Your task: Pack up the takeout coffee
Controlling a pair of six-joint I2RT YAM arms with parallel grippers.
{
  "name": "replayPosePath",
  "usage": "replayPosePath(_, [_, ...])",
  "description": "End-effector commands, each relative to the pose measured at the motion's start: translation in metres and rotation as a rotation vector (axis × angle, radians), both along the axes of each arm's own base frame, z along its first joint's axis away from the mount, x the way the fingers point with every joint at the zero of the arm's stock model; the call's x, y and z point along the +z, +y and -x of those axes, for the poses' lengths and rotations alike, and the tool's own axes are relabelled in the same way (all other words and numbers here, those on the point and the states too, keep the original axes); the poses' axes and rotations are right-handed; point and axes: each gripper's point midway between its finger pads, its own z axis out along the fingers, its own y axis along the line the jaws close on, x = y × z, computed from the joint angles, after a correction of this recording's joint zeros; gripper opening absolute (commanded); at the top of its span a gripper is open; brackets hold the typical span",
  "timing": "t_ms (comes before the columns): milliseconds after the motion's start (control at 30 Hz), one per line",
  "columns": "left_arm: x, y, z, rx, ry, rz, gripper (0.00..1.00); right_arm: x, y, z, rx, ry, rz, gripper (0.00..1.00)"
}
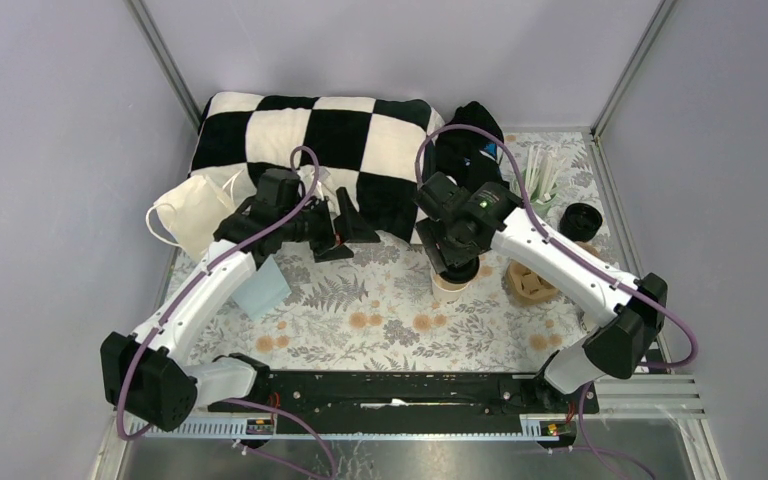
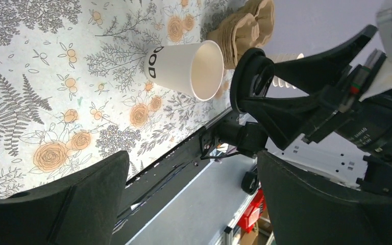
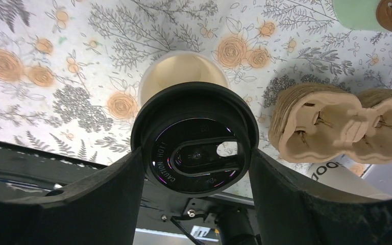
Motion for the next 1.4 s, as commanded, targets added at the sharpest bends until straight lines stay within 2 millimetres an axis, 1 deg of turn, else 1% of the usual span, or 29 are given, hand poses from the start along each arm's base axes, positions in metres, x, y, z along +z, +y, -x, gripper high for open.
replayPosePath(0, [0.020,-0.002,-0.008,-0.041,-0.159,-0.044,0.99,-0.009,-0.006,0.000,0.068,-0.010,0.063,0.73])
replayPosePath(33, [0.021,-0.002,-0.008,-0.046,-0.170,-0.051,0.99,-0.017,-0.006,0.001,0.072,-0.005,0.067,0.73])
replayPosePath(133, [0.019,0.002,-0.008,-0.053,-0.185,-0.081,0.99,-0.027,-0.004,0.000,0.082,-0.010,0.060,0.73])
replayPosePath(233, [0.014,0.003,-0.007,-0.054,-0.181,-0.092,0.99,-0.038,0.006,-0.002,0.098,0.015,0.048,0.73])
replayPosePath(300, [0.011,0.003,-0.006,-0.054,-0.175,-0.092,0.99,-0.040,0.011,-0.006,0.098,0.012,0.041,0.73])
replayPosePath(400, [0.008,0.004,-0.004,-0.059,-0.169,-0.090,0.99,-0.036,0.016,-0.011,0.092,-0.015,0.017,0.73])
replayPosePath(467, [0.008,0.004,-0.003,-0.058,-0.165,-0.087,0.99,-0.040,0.020,-0.010,0.099,-0.005,0.005,0.73])
replayPosePath(567, [0.007,0.004,-0.002,-0.060,-0.161,-0.086,0.99,-0.045,0.016,-0.009,0.099,0.015,0.038,0.73])
replayPosePath(667, [0.005,0.003,-0.002,-0.064,-0.158,-0.088,0.99,-0.044,0.016,-0.011,0.098,0.005,0.042,0.74])
replayPosePath(833, [0.002,0.003,0.000,-0.069,-0.149,-0.088,0.99,-0.050,0.013,-0.006,0.090,0.022,0.046,0.74])
replayPosePath(1067, [0.003,0.002,0.000,-0.074,-0.148,-0.083,0.99,-0.053,0.008,-0.006,0.085,0.025,0.069,0.74])
replayPosePath(1200, [0.004,0.002,0.000,-0.071,-0.145,-0.081,0.99,-0.051,0.007,-0.007,0.083,0.013,0.068,0.75])
replayPosePath(1367, [0.004,0.002,0.000,-0.070,-0.147,-0.083,0.99,-0.056,0.005,-0.005,0.086,0.020,0.076,0.75])
